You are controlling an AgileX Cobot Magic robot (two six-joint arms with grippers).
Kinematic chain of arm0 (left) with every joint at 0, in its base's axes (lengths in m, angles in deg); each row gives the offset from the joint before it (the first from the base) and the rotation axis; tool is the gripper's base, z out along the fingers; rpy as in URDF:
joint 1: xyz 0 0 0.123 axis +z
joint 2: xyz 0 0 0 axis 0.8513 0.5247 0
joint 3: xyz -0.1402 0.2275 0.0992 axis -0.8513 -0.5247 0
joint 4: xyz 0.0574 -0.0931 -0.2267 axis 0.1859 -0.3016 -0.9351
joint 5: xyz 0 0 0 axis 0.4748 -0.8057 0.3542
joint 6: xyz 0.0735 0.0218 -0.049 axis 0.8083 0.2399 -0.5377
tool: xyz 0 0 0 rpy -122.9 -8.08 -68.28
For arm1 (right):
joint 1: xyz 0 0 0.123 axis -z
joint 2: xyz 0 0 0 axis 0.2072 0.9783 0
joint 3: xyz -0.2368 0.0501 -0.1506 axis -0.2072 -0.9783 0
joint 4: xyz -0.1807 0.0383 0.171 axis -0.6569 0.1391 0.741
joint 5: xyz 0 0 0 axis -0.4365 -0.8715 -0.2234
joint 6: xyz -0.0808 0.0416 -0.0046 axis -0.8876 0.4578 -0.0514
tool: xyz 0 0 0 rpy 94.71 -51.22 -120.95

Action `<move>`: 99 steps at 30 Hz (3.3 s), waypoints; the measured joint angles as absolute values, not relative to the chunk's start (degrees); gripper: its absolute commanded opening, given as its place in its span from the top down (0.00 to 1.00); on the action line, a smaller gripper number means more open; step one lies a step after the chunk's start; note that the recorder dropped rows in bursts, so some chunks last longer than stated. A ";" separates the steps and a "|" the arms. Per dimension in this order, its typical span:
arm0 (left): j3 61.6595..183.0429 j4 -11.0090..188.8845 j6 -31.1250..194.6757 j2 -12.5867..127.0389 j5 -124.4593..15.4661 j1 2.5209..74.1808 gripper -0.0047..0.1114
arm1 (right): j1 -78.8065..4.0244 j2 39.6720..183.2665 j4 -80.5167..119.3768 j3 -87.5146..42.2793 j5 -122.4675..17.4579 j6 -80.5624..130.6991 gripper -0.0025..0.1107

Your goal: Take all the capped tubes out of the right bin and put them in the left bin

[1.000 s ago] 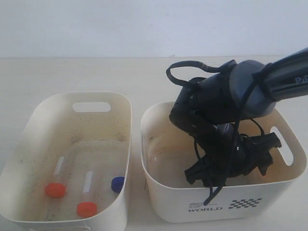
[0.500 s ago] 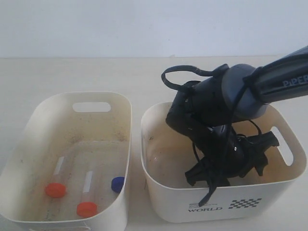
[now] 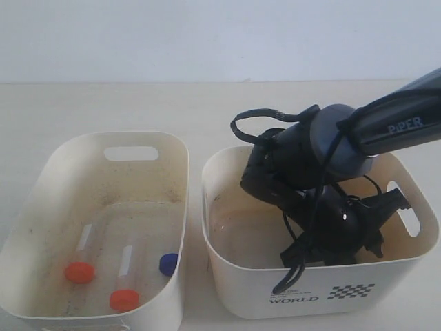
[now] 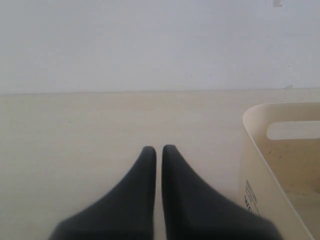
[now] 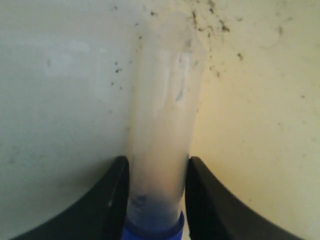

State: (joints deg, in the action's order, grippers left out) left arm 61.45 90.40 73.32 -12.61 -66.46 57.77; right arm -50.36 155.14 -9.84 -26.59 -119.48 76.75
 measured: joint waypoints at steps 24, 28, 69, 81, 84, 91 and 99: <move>61.45 90.40 73.32 -12.61 -66.46 57.77 0.92 | -50.36 131.61 -14.47 -26.93 -121.14 76.34 0.82; 61.45 90.40 73.32 -12.61 -66.46 57.77 0.92 | -50.36 128.88 -14.67 -26.93 -120.11 76.34 0.82; 61.45 90.40 73.32 -12.61 -66.46 57.77 0.92 | -65.06 126.95 17.98 -26.95 -61.19 68.69 0.85; 61.45 90.40 73.32 -12.61 -66.46 57.77 0.92 | -65.06 119.46 17.98 -26.95 -73.03 64.67 0.94; 61.45 90.40 73.32 -12.61 -66.46 57.77 0.92 | -65.06 119.46 17.98 -26.95 -73.24 64.67 0.94; 61.45 90.40 73.32 -12.61 -66.46 57.77 0.92 | -65.06 119.46 17.98 -26.95 -73.24 64.49 0.94; 61.45 90.40 73.32 -12.61 -66.46 57.77 0.92 | -65.06 119.23 17.40 -26.95 -73.85 64.01 0.94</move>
State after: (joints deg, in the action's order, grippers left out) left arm 61.45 90.40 73.32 -12.61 -66.46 57.77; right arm -65.06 119.23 17.40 -26.95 -73.85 64.01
